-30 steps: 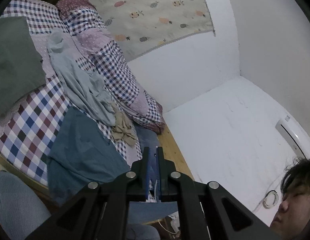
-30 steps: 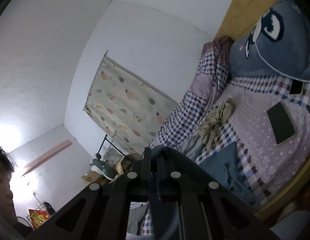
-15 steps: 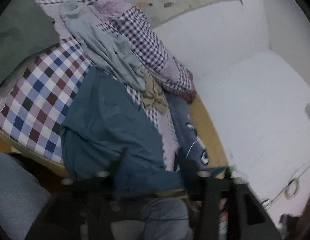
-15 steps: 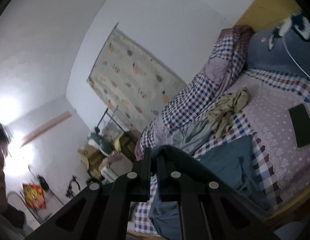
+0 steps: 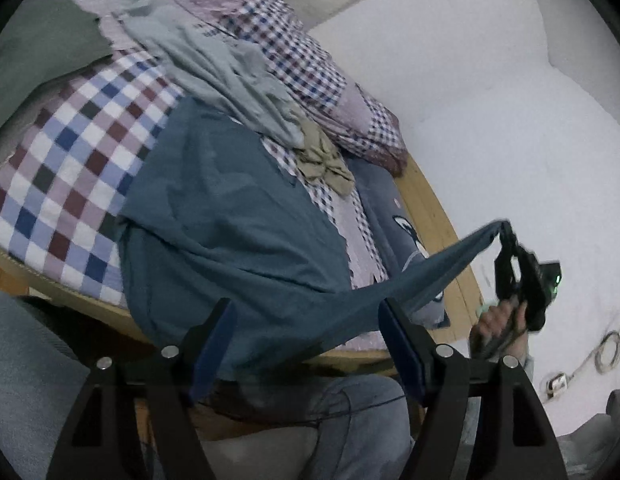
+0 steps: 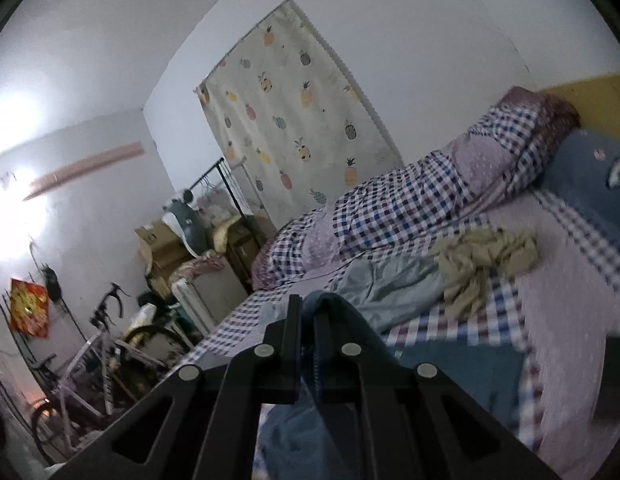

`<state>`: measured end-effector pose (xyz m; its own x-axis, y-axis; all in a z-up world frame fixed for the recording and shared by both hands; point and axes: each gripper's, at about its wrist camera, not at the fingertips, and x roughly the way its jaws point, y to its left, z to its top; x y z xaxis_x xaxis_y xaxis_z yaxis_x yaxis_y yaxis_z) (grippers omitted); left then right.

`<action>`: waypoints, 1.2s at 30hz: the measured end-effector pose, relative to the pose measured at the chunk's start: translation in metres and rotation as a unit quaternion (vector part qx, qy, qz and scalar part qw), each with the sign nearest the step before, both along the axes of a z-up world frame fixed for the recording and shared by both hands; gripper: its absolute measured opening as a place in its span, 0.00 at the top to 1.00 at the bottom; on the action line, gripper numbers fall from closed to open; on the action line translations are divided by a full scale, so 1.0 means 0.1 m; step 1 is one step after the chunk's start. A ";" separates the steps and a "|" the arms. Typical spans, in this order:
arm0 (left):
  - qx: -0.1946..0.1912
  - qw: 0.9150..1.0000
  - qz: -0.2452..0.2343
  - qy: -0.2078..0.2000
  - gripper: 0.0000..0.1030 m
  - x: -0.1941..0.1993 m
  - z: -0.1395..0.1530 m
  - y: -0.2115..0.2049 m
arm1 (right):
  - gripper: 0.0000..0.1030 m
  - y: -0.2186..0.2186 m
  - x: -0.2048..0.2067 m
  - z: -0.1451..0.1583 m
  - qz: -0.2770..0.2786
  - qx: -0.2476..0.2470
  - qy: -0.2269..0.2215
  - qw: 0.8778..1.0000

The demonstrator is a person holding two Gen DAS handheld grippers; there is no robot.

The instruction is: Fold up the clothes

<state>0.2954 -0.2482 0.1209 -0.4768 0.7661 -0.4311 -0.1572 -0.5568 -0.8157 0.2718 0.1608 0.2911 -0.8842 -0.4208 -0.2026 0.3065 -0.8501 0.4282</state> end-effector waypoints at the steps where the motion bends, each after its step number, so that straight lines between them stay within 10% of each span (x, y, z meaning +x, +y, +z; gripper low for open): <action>1: 0.003 1.000 0.007 -0.003 0.25 -0.01 -0.02 -0.04 | 0.97 0.02 -0.24 0.09 -0.007 0.011 -0.003 1.000; 9: 0.009 0.998 0.056 -0.026 0.25 -0.14 -0.16 -0.25 | 0.97 0.34 -2.32 0.12 -0.126 0.111 -0.090 0.982; 15: -0.025 0.997 0.067 -0.026 0.25 -0.17 -0.14 -0.24 | 0.94 0.80 -3.57 -1.30 -0.173 0.131 -0.333 0.918; 19: -0.059 0.997 0.043 -0.011 0.25 -0.18 -0.07 -0.09 | 0.74 0.94 -3.48 -1.92 -0.188 0.081 -0.378 0.903; 21: -0.080 0.996 0.023 0.004 0.24 -0.20 -0.05 0.08 | 0.54 0.92 -3.22 -1.95 -0.192 0.070 -0.356 0.912; 27: -0.141 0.986 -0.068 0.052 0.24 -0.19 -0.06 0.87 | 0.48 0.84 -2.04 -1.82 -0.145 0.031 -0.258 0.955; 32: -0.231 0.955 -0.161 0.097 0.24 -0.07 -0.23 1.81 | 0.36 0.78 -1.18 -1.82 -0.121 0.008 -0.188 0.975; 36: -0.315 0.910 -0.231 0.140 0.24 0.13 -0.53 2.51 | 0.36 0.84 -0.85 -1.96 -0.109 0.008 -0.161 0.981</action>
<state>0.3089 0.0024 0.0678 -0.3255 0.5558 -0.7649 -0.6453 -0.7219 -0.2500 0.1867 0.2450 0.0950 -0.8423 -0.2229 -0.4907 -0.0321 -0.8881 0.4585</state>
